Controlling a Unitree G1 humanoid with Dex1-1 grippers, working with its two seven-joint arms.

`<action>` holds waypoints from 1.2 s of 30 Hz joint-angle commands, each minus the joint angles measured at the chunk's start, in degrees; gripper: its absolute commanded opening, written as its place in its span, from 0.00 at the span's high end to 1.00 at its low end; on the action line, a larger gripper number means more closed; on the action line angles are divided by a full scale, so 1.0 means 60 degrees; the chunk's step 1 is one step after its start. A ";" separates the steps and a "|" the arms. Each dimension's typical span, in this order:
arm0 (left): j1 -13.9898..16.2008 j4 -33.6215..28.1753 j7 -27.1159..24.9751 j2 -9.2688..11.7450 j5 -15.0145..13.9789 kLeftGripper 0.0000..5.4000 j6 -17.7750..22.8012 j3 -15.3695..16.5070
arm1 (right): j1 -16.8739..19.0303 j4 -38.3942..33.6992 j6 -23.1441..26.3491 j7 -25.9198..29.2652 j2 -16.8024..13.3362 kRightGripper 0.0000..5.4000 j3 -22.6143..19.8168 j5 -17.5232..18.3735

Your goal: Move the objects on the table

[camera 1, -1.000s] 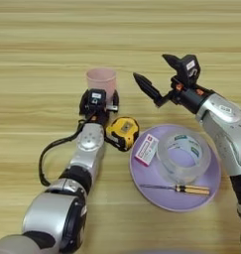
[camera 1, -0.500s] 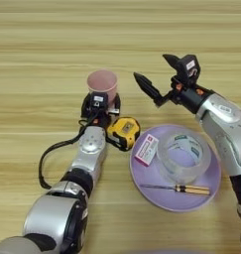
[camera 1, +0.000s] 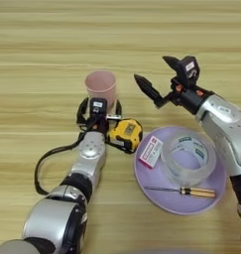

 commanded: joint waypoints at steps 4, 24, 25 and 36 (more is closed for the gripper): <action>0.0236 0.0074 0.0024 -0.0060 0.0084 0.00 0.0134 -0.0070 | 0.0025 0.0139 -0.0002 0.0105 -0.0082 0.00 0.0106 -0.0082; 0.0932 -0.2161 -0.0257 -0.0138 0.0015 0.00 0.0309 -0.0251 | 0.0181 0.1323 -0.0064 0.0772 -0.0419 0.00 0.0955 -0.0940; 0.0963 -0.2231 -0.0262 -0.0137 0.0025 0.00 0.0338 -0.0264 | 0.0190 0.1310 -0.0042 0.0787 -0.0422 0.00 0.0982 -0.0955; 0.1326 -0.2415 -0.0021 -0.0165 0.0132 0.00 0.0586 -0.0356 | 0.0509 -0.0264 0.1904 0.1124 -0.0798 0.00 0.2399 -0.1588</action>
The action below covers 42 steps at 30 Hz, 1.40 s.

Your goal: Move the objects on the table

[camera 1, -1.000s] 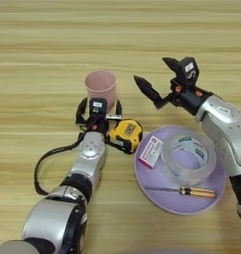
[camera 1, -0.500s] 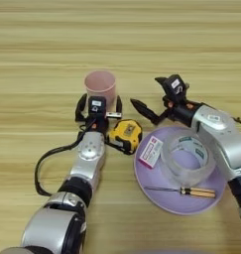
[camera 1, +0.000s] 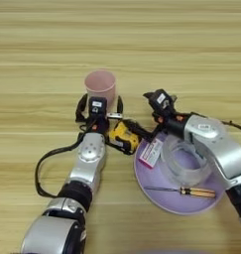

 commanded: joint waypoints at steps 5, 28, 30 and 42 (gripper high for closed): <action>0.0416 -0.0477 0.0173 -0.0091 0.0109 0.00 0.0252 -0.0098 | 0.0220 -0.1164 0.1481 0.0140 -0.0361 0.00 0.0669 -0.0214; 0.0824 -0.1361 0.0523 -0.0116 0.0376 0.00 0.0391 -0.0195 | -0.0578 0.0611 0.1572 0.0302 -0.0004 0.00 0.1405 -0.0577; 0.0827 -0.1376 0.0541 -0.0096 0.0379 0.00 0.0376 -0.0180 | -0.0658 0.0910 0.1425 0.0327 0.0061 0.00 0.1420 -0.0616; 0.0854 -0.1458 0.0587 -0.0095 0.0403 0.00 0.0301 -0.0197 | -0.0915 0.1915 0.1027 0.0492 0.0285 0.00 0.1468 -0.0905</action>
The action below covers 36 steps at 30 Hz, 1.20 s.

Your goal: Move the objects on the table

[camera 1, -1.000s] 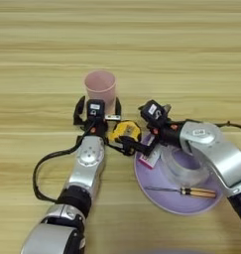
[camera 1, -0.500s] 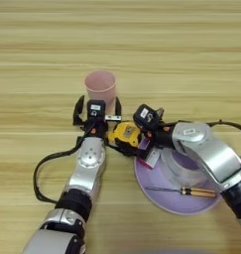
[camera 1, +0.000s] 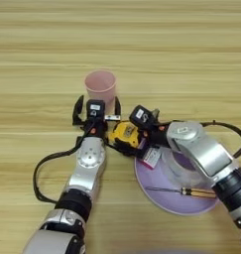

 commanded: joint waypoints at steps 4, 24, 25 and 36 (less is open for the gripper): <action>0.0066 -0.0099 0.0081 -0.0007 0.0055 0.00 -0.0097 0.0009 | 0.0008 0.0358 -0.0021 0.0137 -0.0019 0.00 0.0118 -0.0231; 0.0022 0.0009 0.0177 0.0024 0.0111 0.00 -0.0138 -0.0003 | 0.0278 0.0044 0.0190 0.0344 -0.0183 0.24 0.0208 -0.0427; 0.0018 0.0016 0.0179 0.0025 0.0109 0.00 -0.0139 -0.0003 | 0.0291 -0.0010 0.0232 0.0358 -0.0205 0.24 0.0216 -0.0419; -0.0031 0.0135 0.0250 0.0045 0.0113 0.00 -0.0190 0.0025 | 0.0573 -0.0900 0.0917 0.0548 -0.0394 0.24 0.0233 -0.0233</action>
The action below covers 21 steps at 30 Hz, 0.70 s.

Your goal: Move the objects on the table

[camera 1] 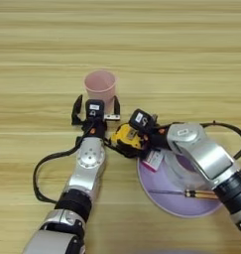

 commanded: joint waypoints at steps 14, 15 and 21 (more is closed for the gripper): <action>-0.0095 0.0270 0.0045 0.0079 0.0093 0.00 -0.0165 0.0003 | 0.0452 -0.1074 0.0383 -0.0031 -0.0065 0.24 -0.0200 0.0303; -0.0100 0.0283 0.0046 0.0082 0.0093 0.00 -0.0174 0.0004 | 0.0460 -0.1154 0.0377 -0.0050 -0.0061 0.24 -0.0222 0.0303; -0.0125 0.0343 0.0037 0.0103 0.0077 0.00 -0.0207 0.0019 | 0.0494 -0.1702 0.0569 -0.0128 -0.0038 0.24 -0.0410 0.0391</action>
